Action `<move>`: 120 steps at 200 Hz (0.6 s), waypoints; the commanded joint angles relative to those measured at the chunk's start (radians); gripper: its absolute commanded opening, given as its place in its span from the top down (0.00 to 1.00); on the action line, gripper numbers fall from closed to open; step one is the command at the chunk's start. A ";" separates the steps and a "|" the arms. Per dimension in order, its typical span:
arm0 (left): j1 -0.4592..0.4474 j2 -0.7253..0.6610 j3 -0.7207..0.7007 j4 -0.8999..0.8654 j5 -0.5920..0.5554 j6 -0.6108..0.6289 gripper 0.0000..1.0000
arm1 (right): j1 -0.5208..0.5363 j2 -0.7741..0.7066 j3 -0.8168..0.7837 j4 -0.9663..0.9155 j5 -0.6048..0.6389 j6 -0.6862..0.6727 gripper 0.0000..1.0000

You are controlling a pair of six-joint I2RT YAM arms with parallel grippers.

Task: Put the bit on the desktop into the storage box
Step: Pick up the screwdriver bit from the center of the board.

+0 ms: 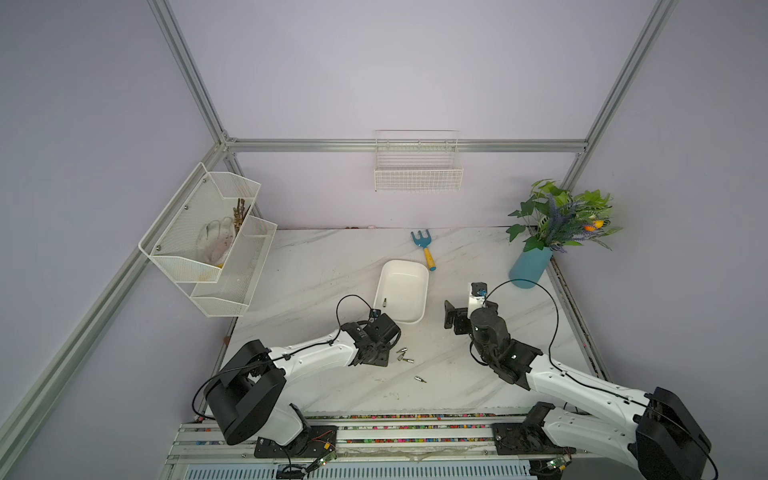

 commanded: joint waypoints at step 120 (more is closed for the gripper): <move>-0.008 0.045 -0.006 0.025 -0.043 -0.021 0.48 | -0.001 0.003 -0.007 0.031 0.031 -0.013 0.00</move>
